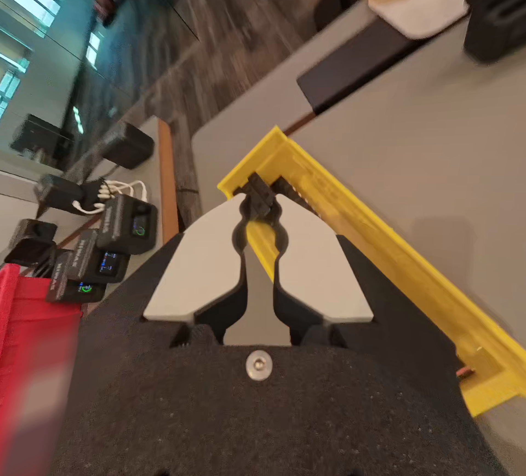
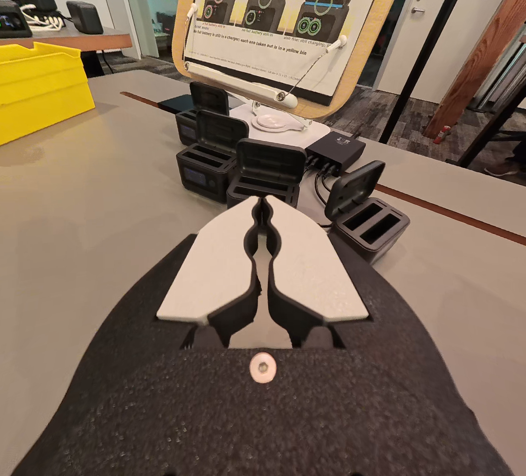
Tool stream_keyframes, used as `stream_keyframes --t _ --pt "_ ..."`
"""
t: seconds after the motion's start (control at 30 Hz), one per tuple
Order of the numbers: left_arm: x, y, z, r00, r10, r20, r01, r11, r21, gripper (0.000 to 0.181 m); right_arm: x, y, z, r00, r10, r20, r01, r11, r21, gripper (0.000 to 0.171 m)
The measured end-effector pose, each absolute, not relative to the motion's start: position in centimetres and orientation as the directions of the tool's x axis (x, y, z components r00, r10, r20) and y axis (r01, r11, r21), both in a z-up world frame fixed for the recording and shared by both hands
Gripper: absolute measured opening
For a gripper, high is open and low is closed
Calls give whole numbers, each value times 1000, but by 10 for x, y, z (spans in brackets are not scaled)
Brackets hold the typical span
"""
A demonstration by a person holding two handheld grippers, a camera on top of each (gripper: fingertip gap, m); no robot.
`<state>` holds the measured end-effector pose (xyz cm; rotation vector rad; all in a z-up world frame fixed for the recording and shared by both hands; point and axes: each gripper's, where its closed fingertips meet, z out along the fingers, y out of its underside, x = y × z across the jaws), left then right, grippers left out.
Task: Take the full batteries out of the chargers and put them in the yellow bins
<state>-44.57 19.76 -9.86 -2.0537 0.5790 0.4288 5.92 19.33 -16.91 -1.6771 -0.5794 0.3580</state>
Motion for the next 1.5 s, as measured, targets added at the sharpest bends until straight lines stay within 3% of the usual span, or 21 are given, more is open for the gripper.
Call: stream_keyframes --t 0.2,0.33,0.77,1.17,1.5 --pt "-457 223 -154 666 -486 -565 -735 -555 -389 46 57 196 -179 817 567 109 216 -124 -968 0" --pt "-462 238 -175 586 -590 -556 -795 -552 -252 53 53 196 -184 801 584 133 250 -124 -960 0" --pt "-486 267 -206 455 -726 -516 -837 -546 30 65 51 197 -190 783 605 140 273 -133 -953 0" --pt "-489 274 -212 339 -772 -538 -884 -456 98 61 45 196 -197 764 635 112 274 -163 -948 0" --pt "-479 266 -205 298 -726 -619 -921 -390 14 38 42 194 -198 756 647 100 270 -169 -948 0"
